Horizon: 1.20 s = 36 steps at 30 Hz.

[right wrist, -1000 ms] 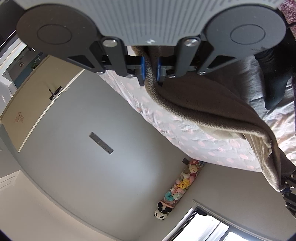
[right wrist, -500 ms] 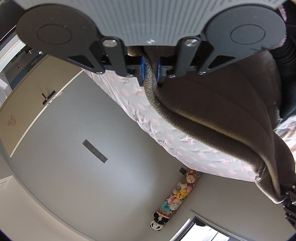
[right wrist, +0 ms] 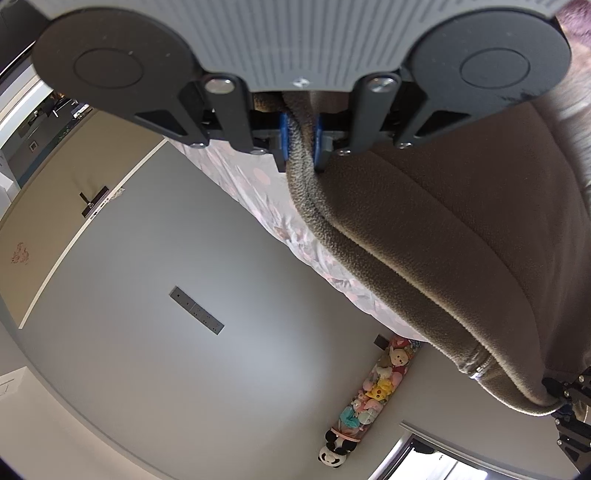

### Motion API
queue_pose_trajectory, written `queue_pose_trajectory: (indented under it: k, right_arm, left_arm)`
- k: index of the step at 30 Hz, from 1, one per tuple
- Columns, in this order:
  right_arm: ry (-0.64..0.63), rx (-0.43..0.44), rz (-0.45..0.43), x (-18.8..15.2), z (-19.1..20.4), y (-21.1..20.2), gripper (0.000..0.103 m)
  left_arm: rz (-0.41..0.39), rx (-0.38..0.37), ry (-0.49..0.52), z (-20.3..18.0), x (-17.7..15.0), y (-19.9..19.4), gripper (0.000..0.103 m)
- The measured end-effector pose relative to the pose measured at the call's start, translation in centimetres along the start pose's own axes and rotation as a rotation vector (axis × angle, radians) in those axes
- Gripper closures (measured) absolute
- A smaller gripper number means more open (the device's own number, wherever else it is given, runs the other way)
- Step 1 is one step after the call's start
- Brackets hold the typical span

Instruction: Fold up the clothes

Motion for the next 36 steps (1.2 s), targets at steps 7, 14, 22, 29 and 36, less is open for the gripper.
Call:
queue_pose_trajectory:
  k: [7,14,22,29,36]
  right_arm:
    - [0.06,0.021,0.042,1.2,-2.1,8.7,0.088]
    - [0.068,0.079,0.128,0.2,-2.5,18.9,0.088]
    - [0.073,0.157,0.224,-2.3,0.2,29.3,0.087]
    - [0.099,0.211,0.278,-4.1,1.7,34.3,0.081]
    - [0.179,0.255,0.348,-4.4,1.7,37.3,0.078]
  left_arm:
    - [0.025,-0.021,0.066,-0.6,2.9,8.1,0.093]
    - [0.124,-0.102,0.154,-3.4,2.9,17.7,0.092]
    - [0.238,-0.219,0.213,-7.0,-0.1,26.2,0.092]
    - [0.285,-0.306,0.169,-8.1,-2.4,28.6,0.092]
    - [0.333,-0.4,0.057,-5.6,-2.7,29.6,0.09]
Point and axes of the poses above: each gripper's, at about its wrist camera, not at the fingertips, and y roughly the way its jaws point, z to its left, x to its top, the point moved 1 cm from there along y, roughly the way its jaws point, and after that the axes turned 4 degrees about z, right-handed, at the moved point
